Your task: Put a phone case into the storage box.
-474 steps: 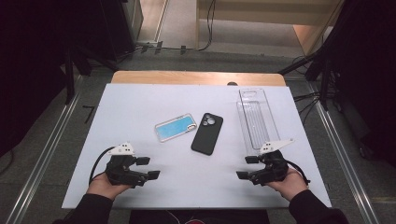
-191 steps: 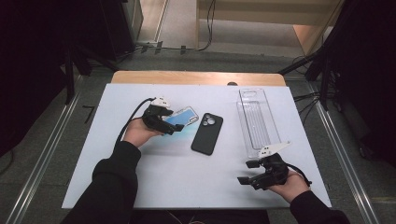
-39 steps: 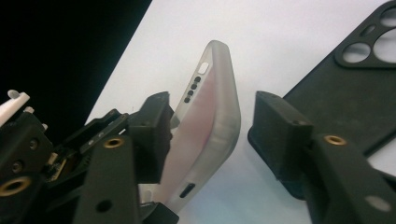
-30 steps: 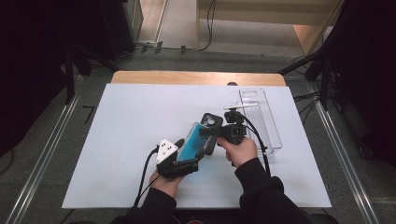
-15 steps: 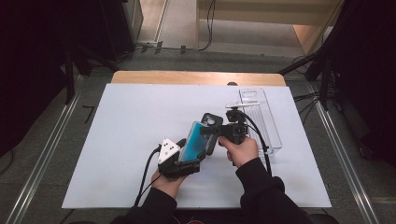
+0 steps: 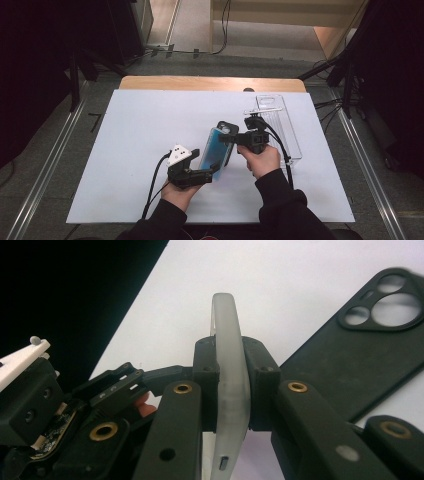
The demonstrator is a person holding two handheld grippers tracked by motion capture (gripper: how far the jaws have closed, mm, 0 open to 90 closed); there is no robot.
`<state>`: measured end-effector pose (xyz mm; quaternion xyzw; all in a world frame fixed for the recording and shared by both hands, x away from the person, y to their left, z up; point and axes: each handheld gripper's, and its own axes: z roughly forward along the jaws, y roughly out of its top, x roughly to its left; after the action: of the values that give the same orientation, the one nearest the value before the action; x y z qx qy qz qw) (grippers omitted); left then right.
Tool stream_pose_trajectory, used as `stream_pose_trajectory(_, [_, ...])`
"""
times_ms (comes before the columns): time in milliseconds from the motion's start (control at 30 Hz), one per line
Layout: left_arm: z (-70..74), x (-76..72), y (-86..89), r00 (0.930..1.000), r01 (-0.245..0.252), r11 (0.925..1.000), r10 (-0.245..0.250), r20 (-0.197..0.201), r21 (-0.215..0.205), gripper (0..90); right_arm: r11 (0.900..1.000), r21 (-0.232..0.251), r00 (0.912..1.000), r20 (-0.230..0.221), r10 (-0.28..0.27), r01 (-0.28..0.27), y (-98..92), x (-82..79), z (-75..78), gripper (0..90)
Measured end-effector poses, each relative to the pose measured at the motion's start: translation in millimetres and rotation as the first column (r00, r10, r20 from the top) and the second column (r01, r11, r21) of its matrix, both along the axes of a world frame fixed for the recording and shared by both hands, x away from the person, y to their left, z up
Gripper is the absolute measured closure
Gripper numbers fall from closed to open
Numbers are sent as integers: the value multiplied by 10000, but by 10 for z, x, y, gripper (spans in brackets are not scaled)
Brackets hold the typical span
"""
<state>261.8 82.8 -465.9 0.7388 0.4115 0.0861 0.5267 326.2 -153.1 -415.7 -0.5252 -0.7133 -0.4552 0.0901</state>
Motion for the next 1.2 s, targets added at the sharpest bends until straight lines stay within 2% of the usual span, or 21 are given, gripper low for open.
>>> stream_pose_trajectory(300, [59, 96, 78, 9968, 351, 9993, -342, -717, 119, 137, 9962, -872, 9954, 952, 122, -39, -26, -61, 109, 765])
stream_pose_trajectory(467, [111, 152, 131, 9921, 632, 9979, -614, -1089, 128, 138, 9911, -1307, 9884, 1456, 424, -233, -19, -99, 147, 765])
stream_pose_trajectory(567, [143, 176, 162, 9908, 702, 9972, -668, -1180, 248, 137, 9891, -1430, 9846, 1647, 578, -342, -17, -115, 170, 765])
stream_pose_trajectory(633, [165, 198, 180, 9865, 877, 9958, -833, -1411, 251, 138, 9885, -1449, 9818, 1769, 687, -431, -26, -122, 183, 765])
stream_pose_trajectory(733, [194, 222, 201, 9813, 1200, 9923, -1138, -1553, 308, 143, 9875, -1484, 9768, 1978, 826, -534, -47, -131, 192, 765])
stream_pose_trajectory(800, [213, 239, 206, 9754, 1420, 9893, -1340, -1748, 340, 149, 9872, -1462, 9732, 2098, 944, -642, -66, -137, 198, 765])
stream_pose_trajectory(933, [252, 265, 213, 9684, 1603, 9853, -1453, -2025, 596, 149, 9843, -1565, 9589, 2568, 1208, -821, -96, -151, 214, 765])
stream_pose_trajectory(1000, [272, 279, 225, 9632, 1771, 9826, -1612, -2152, 567, 149, 9819, -1653, 9513, 2766, 1357, -920, -111, -157, 221, 765])
stream_pose_trajectory(1067, [289, 287, 230, 9629, 1870, 9802, -1697, -2097, 653, 150, 9822, -1554, 9480, 2825, 1466, -1056, -132, -158, 223, 765])
stream_pose_trajectory(1133, [308, 294, 227, 9595, 2051, 9744, -1815, -2155, 925, 150, 9816, -1489, 9446, 2871, 1589, -1199, -157, -158, 228, 765])
stream_pose_trajectory(1200, [323, 302, 222, 9529, 2307, 9665, -2009, -2272, 1127, 150, 9788, -1549, 9382, 2981, 1756, -1340, -178, -160, 233, 765])
